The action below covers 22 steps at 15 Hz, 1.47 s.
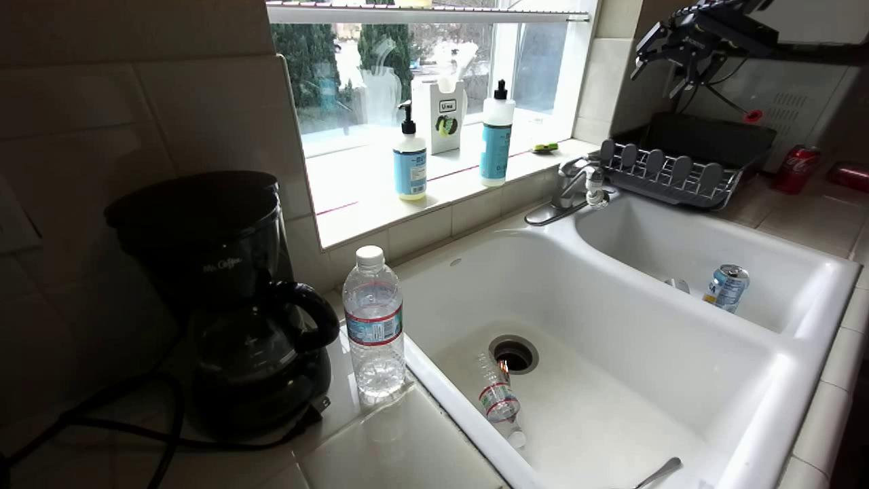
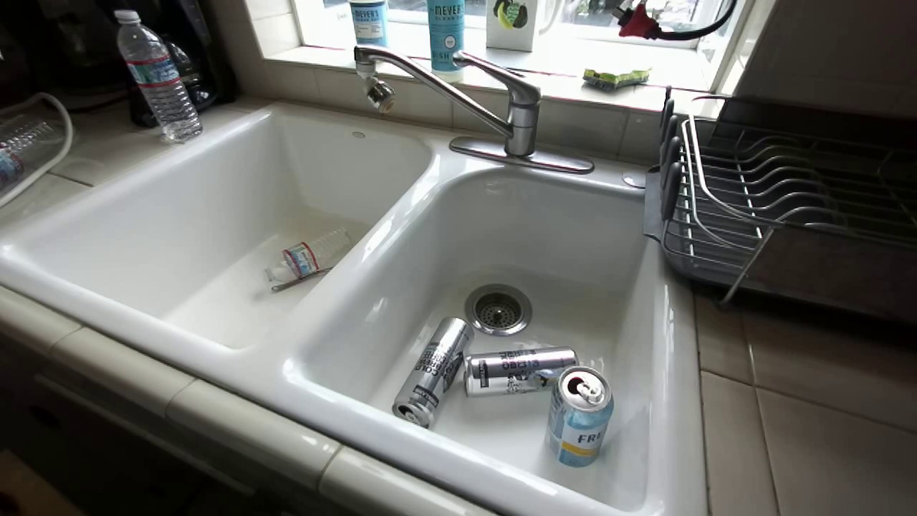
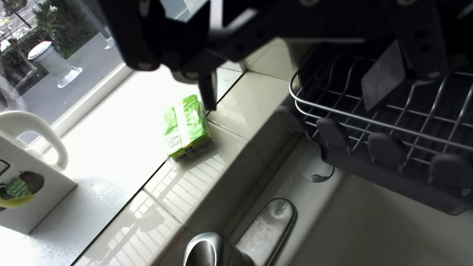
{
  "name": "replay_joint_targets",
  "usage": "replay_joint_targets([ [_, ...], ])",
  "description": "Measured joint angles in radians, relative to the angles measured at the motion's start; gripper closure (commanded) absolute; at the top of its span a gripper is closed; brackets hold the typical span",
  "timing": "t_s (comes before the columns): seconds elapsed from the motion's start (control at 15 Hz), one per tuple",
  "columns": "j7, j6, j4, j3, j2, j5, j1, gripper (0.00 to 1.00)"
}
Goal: Remove the sponge from the window sill
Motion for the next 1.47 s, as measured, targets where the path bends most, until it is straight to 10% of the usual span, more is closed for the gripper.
replay_joint_targets([
  [1.47,-0.056,0.048,0.207,0.001,0.230,0.120,-0.049,0.00],
])
